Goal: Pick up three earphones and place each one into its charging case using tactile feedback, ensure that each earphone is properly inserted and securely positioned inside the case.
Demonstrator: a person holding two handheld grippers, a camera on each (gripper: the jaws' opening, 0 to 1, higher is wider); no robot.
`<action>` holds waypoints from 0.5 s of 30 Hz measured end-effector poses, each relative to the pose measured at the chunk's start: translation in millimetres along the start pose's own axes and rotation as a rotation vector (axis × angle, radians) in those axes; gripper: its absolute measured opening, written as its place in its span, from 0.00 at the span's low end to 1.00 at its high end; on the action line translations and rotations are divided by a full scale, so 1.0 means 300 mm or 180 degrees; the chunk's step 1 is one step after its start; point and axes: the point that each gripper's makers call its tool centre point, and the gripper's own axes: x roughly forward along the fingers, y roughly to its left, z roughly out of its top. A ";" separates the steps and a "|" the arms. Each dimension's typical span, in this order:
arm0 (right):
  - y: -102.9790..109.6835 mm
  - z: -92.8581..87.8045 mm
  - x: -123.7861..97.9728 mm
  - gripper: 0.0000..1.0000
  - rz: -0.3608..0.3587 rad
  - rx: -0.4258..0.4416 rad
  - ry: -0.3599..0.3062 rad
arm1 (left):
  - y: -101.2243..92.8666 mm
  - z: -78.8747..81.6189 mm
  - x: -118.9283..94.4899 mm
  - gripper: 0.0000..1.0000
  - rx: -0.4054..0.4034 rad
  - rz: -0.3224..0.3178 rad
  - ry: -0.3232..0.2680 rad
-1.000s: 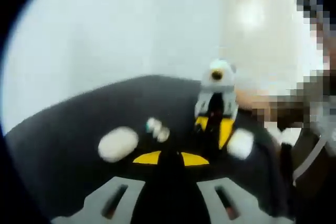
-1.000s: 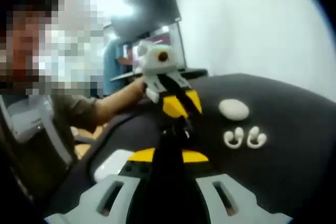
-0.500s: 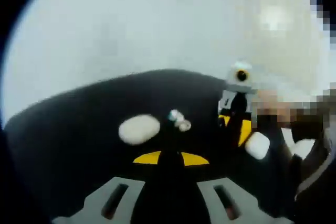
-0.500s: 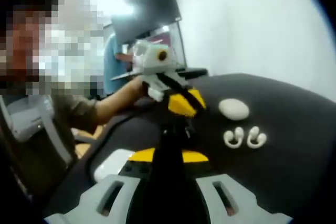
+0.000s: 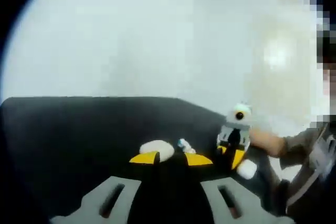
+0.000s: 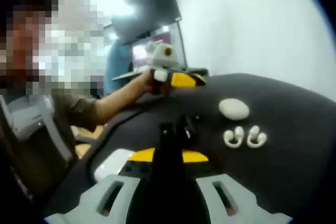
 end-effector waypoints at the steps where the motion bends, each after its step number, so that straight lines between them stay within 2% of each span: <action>1: 0.000 0.000 -0.001 0.18 -0.0002 -0.0002 0.0000 | -0.004 -0.012 0.001 0.18 0.0169 -0.0002 0.0108; 4: 0.000 -0.001 -0.001 0.18 -0.0012 -0.0006 -0.0001 | -0.027 -0.040 0.017 0.18 0.0648 -0.0056 0.0441; 7: 0.001 -0.002 -0.003 0.18 -0.0015 -0.0016 -0.0001 | -0.049 -0.079 0.025 0.17 0.1091 -0.0345 0.0901; 9: 0.003 -0.003 -0.004 0.18 -0.0016 -0.0022 -0.0001 | -0.037 -0.113 0.027 0.16 0.1284 -0.0406 0.1307; 11: 0.002 -0.003 -0.005 0.18 -0.0018 -0.0024 -0.0002 | -0.026 -0.133 0.038 0.12 0.1347 -0.0425 0.1586; 12: 0.002 -0.003 -0.006 0.18 -0.0018 -0.0031 -0.0002 | -0.035 -0.133 0.046 0.11 0.1375 -0.0505 0.1652; 15: 0.002 -0.004 -0.008 0.18 -0.0020 -0.0032 -0.0002 | -0.056 -0.115 0.077 0.11 0.1114 -0.0674 0.1675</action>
